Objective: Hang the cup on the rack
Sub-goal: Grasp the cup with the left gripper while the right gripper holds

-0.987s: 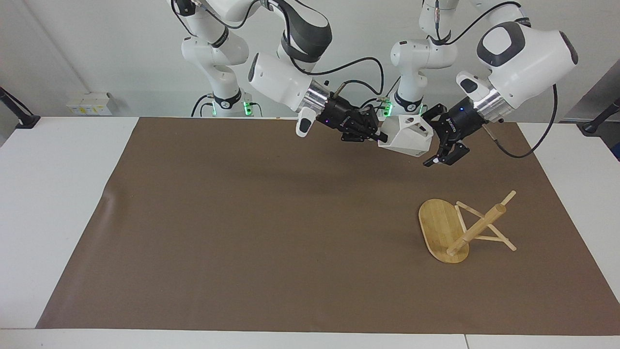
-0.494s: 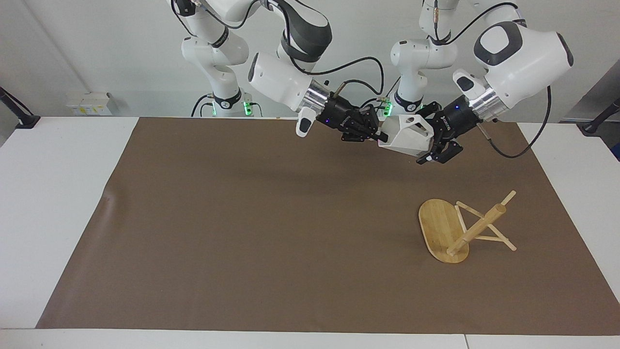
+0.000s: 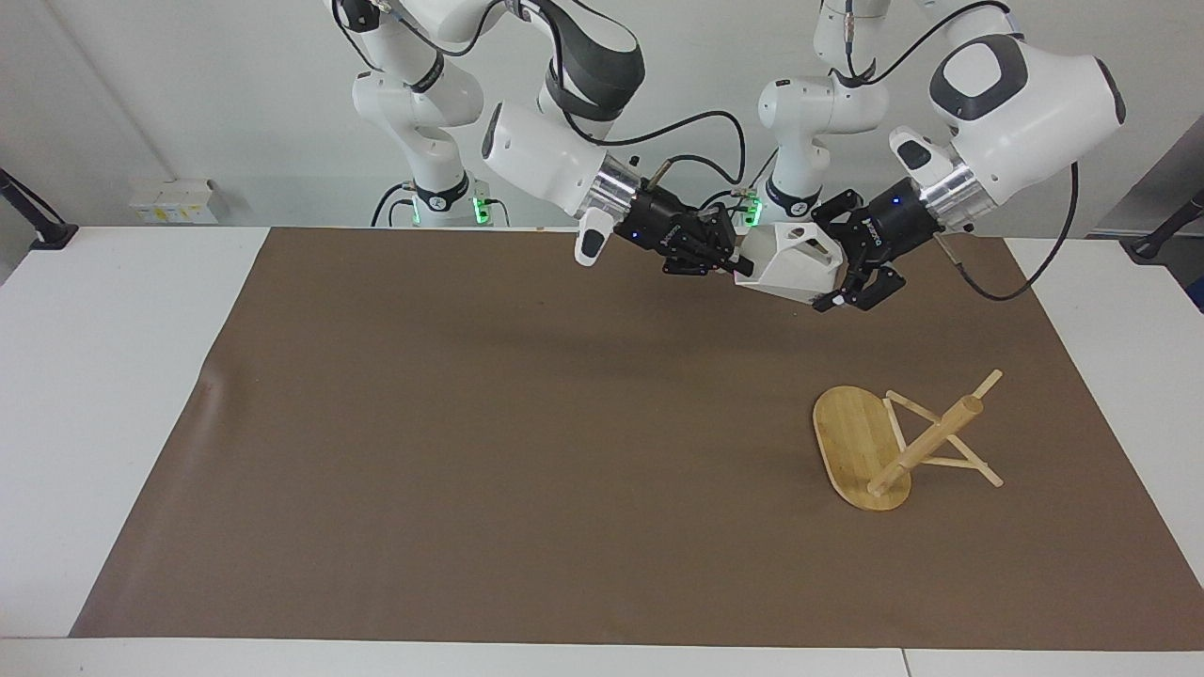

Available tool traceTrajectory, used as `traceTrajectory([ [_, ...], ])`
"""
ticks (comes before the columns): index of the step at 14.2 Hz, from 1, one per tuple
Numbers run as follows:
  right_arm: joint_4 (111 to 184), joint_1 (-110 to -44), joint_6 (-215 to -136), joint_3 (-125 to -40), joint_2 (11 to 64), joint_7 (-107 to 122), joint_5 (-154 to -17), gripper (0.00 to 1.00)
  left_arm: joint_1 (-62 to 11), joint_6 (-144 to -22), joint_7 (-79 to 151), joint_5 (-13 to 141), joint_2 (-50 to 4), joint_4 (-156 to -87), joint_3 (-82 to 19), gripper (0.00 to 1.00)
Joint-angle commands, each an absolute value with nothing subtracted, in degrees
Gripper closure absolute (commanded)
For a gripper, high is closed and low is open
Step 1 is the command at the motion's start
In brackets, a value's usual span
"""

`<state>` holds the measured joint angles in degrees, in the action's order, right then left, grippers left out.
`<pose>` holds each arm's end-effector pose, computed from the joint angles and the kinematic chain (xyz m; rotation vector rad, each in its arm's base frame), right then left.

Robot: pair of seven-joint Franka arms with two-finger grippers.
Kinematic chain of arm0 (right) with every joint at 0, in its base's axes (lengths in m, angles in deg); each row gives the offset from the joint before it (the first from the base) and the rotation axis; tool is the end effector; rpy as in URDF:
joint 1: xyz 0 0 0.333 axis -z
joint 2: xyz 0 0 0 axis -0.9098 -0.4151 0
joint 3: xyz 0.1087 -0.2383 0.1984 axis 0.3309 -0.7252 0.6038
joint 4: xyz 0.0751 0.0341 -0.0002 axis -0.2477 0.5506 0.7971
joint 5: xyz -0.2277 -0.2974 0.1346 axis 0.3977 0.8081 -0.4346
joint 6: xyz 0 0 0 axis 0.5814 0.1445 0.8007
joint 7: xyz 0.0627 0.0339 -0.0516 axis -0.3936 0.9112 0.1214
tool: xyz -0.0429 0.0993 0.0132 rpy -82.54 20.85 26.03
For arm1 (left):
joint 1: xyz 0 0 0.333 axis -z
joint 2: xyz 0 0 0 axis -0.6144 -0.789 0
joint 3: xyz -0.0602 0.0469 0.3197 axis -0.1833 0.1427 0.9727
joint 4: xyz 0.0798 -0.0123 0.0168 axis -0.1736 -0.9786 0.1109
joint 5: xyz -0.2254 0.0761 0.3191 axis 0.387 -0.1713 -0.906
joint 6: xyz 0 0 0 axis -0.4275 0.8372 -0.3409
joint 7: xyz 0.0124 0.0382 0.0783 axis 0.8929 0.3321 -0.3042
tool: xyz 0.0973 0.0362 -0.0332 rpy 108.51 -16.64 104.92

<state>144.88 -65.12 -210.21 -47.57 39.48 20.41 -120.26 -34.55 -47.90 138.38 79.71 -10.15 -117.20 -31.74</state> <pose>0.5377 0.3939 0.5377 -1.9876 0.3039 -0.1530 0.5475 -0.1207 0.5838 1.8985 -1.7126 0.6351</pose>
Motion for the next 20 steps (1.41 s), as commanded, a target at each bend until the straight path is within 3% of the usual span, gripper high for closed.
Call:
traceTrajectory([
  [1,144.1,-64.8,-211.2,-46.7,38.7,21.5,-120.6,1.00,-35.3,-46.9,139.3,80.8,-8.3,-118.1,-31.4,0.02],
  [10,144.1,-64.8,-211.2,-46.7,38.7,21.5,-120.6,1.00,-34.5,-49.1,138.4,82.8,-8.1,-118.5,-32.2,0.02],
  [11,144.1,-64.8,-211.2,-46.7,38.8,21.5,-120.6,1.00,-34.4,-49.2,138.3,82.8,-8.1,-118.5,-32.2,0.11],
  [12,144.1,-64.8,-211.2,-46.7,38.7,21.5,-120.6,1.00,-34.5,-49.0,138.1,82.8,-8.1,-118.5,-32.3,0.66],
  [13,144.1,-64.8,-211.2,-46.7,38.8,21.5,-120.6,1.00,-34.4,-48.9,137.1,82.8,-8.1,-118.6,-32.2,1.00],
  [20,144.4,-64.7,-211.1,-46.7,38.8,21.5,-120.6,1.00,-34.4,-48.9,135.3,82.7,-8.0,-118.6,-32.3,1.00],
])
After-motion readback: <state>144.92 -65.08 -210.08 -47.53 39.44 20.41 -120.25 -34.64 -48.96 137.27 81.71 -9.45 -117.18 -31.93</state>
